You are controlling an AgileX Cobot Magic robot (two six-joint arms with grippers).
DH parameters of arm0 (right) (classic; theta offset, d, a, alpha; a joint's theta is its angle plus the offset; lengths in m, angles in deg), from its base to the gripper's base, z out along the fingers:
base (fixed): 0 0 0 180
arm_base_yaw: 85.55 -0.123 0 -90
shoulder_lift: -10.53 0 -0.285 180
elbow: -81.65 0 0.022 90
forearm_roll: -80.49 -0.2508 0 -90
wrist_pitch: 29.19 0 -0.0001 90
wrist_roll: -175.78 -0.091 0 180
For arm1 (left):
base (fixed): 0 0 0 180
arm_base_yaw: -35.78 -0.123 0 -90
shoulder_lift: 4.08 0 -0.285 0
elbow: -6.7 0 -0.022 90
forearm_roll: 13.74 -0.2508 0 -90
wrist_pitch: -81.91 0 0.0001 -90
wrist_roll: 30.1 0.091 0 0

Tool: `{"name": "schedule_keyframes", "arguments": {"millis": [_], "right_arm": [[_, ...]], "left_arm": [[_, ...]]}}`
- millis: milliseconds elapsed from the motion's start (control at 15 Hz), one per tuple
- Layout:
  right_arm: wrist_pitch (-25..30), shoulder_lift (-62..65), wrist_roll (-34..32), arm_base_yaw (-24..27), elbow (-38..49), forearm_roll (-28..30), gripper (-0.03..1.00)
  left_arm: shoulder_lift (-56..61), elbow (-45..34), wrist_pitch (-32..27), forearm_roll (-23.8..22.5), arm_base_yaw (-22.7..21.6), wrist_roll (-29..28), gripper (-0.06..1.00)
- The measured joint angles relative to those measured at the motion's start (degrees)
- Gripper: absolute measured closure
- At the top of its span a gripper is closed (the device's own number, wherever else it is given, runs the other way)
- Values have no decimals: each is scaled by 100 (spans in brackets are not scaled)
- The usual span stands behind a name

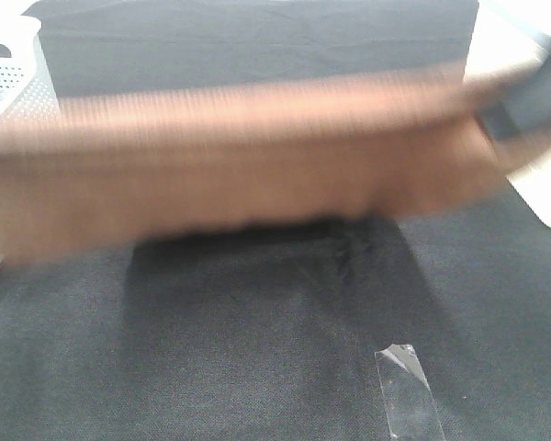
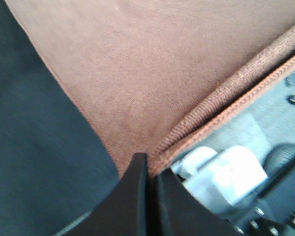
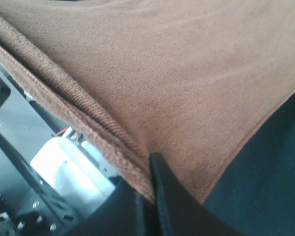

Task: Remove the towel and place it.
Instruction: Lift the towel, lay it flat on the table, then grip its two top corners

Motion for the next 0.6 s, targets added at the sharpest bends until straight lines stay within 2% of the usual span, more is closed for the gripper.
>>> {"name": "schedule_keyframes", "arguments": {"millis": [200, 600], "right_arm": [[-11, 229, -6, 0, 665, 34, 97], [-52, 97, -6, 0, 1833, -103, 97]], "left_arm": [[46, -613, 11, 327, 0, 40, 94], [6, -1828, 46, 647, 0, 63, 94]]}}
